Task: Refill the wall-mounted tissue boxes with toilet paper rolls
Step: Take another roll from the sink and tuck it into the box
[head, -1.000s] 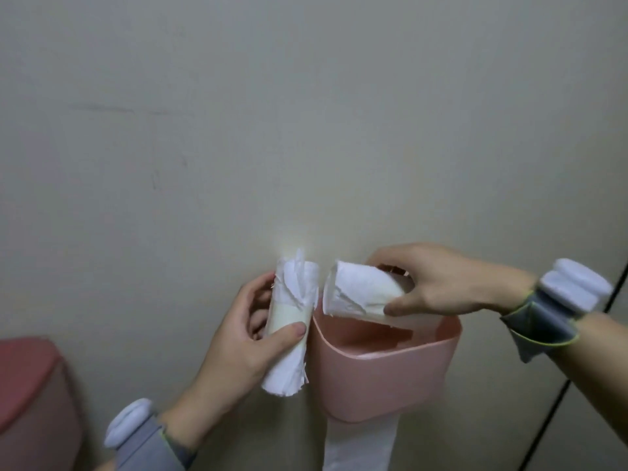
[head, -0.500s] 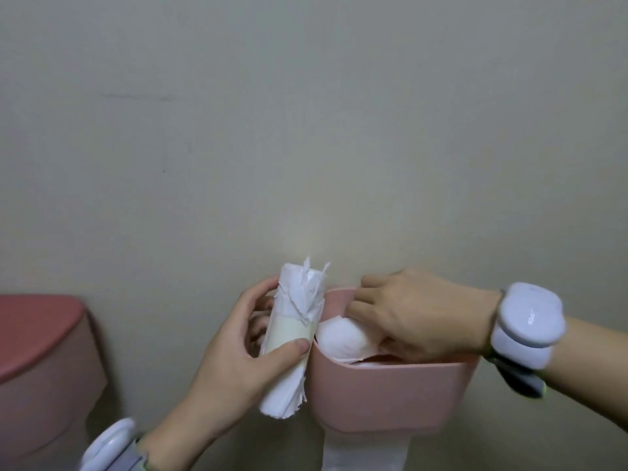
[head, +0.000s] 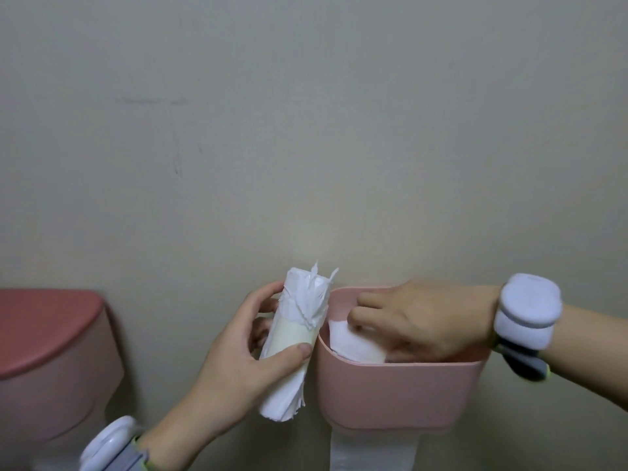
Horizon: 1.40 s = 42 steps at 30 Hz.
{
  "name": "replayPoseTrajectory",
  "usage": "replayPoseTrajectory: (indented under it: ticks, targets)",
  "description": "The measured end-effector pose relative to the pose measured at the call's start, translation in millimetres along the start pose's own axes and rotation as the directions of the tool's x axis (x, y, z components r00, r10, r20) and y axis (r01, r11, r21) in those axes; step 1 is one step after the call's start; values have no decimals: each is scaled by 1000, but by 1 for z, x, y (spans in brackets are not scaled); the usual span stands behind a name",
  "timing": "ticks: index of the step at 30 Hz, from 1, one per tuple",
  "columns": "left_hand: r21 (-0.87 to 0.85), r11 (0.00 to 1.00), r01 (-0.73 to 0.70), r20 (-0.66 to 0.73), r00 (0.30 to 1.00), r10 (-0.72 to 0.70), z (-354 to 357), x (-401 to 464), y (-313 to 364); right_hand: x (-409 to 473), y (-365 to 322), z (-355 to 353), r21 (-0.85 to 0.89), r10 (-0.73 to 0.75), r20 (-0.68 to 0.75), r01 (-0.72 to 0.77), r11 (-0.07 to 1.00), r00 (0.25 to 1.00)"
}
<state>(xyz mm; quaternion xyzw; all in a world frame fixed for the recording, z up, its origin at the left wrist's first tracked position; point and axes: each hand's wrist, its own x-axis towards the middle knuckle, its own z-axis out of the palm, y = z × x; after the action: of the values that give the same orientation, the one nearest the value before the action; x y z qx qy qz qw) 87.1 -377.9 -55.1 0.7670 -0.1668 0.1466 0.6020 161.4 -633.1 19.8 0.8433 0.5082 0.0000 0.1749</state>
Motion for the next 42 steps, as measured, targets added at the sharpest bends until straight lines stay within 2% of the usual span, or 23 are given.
replayPoseTrajectory:
  ticks: [2, 5, 8, 10, 11, 13, 15, 17, 18, 21, 23, 24, 25, 26, 29, 30, 31, 36, 42]
  targets:
    - [43, 999, -28, 15, 1000, 28, -5, 6, 10, -5, 3, -6, 103, 52, -30, -48, 993, 998]
    - [121, 988, -93, 45, 995, 88, -12, 25, 36, -26, 11, -22, 240, 180, -188, -133, 962, 966]
    - [176, 973, -148, 191, 975, 114, -8, 49, 66, -58, 18, -39, 506, 384, -386, -156, 849, 839]
    - [251, 949, -192, 301, 947, 112, 7, 62, 82, -79, 20, -46, 688, 514, -461, -73, 722, 723]
    - [304, 923, -238, 338, 932, 129, 16, 67, 89, -86, 20, -48, 760, 562, -459, -24, 650, 688]
    - [435, 801, -412, 412, 882, 229, 37, 76, 96, -95, 21, -48, 836, 618, -397, -11, 548, 679]
    - [540, 583, -607, 523, 785, 333, 54, 85, 95, -96, 19, -43, 861, 632, -310, -72, 503, 710]
    - [584, 371, -722, 614, 691, 380, 66, 92, 89, -94, 15, -38, 870, 635, -224, -142, 472, 739]
    - [579, 295, -760, 645, 648, 405, 71, 95, 86, -94, 13, -35, 878, 637, -188, -163, 451, 747]
    - [566, 157, -809, 668, 562, 488, 75, 98, 84, -86, 6, -31, 897, 609, -126, -172, 408, 783]
    - [586, 83, -806, 688, 550, 474, 74, 100, 83, -81, 4, -29, 896, 611, -124, -176, 408, 782]
    - [600, 74, -797, 696, 565, 443, 72, 101, 81, -79, 3, -28, 896, 615, -124, -178, 407, 779]
    - [608, 109, -786, 697, 594, 402, 69, 100, 81, -77, 3, -27, 898, 616, -121, -179, 402, 778]
    - [606, 196, -771, 689, 632, 355, 64, 98, 82, -76, 2, -26, 898, 613, -120, -179, 403, 781]
    - [527, 587, -615, 633, 745, 212, 44, 93, 85, -73, -1, -25, 891, 558, -106, -171, 421, 823]
    - [507, 669, -543, 621, 769, 154, 37, 92, 84, -72, -2, -24, 891, 542, -90, -176, 419, 835]
    - [503, 709, -494, 624, 776, 98, 33, 92, 84, -70, -3, -22, 886, 527, -72, -188, 423, 847]
    - [555, 708, -436, 668, 742, -67, 41, 86, 74, -59, -7, -17, 734, 469, 44, -347, 584, 882]
    - [620, 632, -466, 710, 676, -198, 60, 89, 73, -53, -5, -16, 636, 374, 150, -379, 672, 915]
